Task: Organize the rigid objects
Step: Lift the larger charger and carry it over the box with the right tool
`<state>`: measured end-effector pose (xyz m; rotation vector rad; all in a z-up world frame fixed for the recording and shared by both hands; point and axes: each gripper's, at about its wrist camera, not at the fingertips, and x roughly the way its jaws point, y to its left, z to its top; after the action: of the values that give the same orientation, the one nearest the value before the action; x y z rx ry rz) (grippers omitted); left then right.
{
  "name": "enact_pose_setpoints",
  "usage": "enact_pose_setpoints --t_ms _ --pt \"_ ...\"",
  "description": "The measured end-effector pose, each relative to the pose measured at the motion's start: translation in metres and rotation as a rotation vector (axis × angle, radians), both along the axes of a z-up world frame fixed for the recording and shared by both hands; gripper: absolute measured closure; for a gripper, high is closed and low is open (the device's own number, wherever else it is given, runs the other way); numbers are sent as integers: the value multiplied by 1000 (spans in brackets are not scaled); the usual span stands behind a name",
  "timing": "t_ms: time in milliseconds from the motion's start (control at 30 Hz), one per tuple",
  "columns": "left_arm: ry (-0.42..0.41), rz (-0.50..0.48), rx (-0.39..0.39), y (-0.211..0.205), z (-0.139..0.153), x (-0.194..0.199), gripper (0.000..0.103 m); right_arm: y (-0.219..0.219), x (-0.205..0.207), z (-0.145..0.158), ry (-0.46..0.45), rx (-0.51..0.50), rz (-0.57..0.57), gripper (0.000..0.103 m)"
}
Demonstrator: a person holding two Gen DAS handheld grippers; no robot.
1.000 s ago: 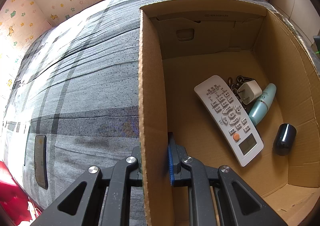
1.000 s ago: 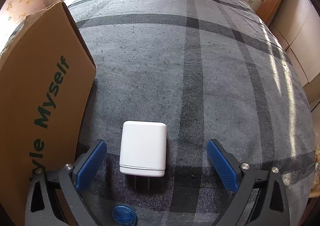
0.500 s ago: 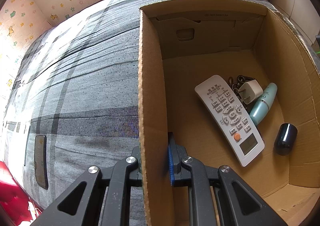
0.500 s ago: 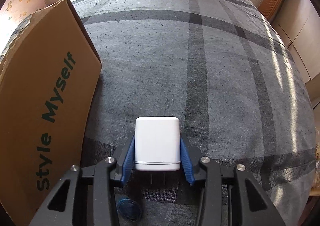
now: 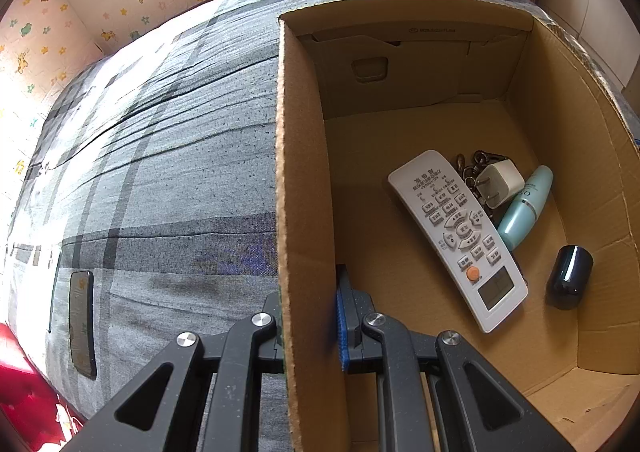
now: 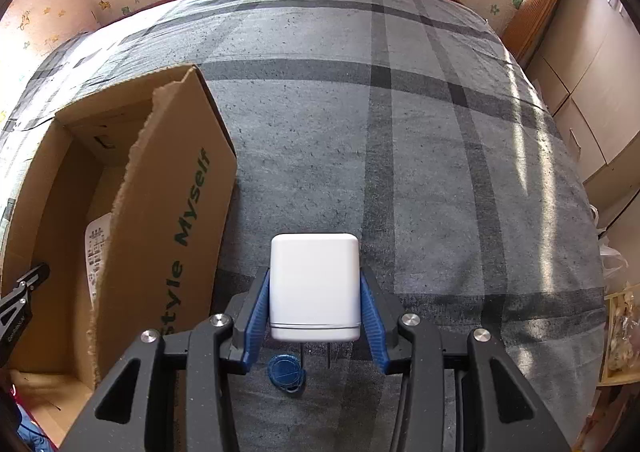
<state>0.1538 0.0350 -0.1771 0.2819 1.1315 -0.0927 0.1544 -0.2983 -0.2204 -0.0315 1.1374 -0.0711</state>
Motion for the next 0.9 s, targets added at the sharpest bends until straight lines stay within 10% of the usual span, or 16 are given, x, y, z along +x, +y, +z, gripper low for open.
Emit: enact_pose_setpoints --t_ms 900 --pt "6 4 -18 9 -1 3 88 93 -4 77 -108 5 154 57"
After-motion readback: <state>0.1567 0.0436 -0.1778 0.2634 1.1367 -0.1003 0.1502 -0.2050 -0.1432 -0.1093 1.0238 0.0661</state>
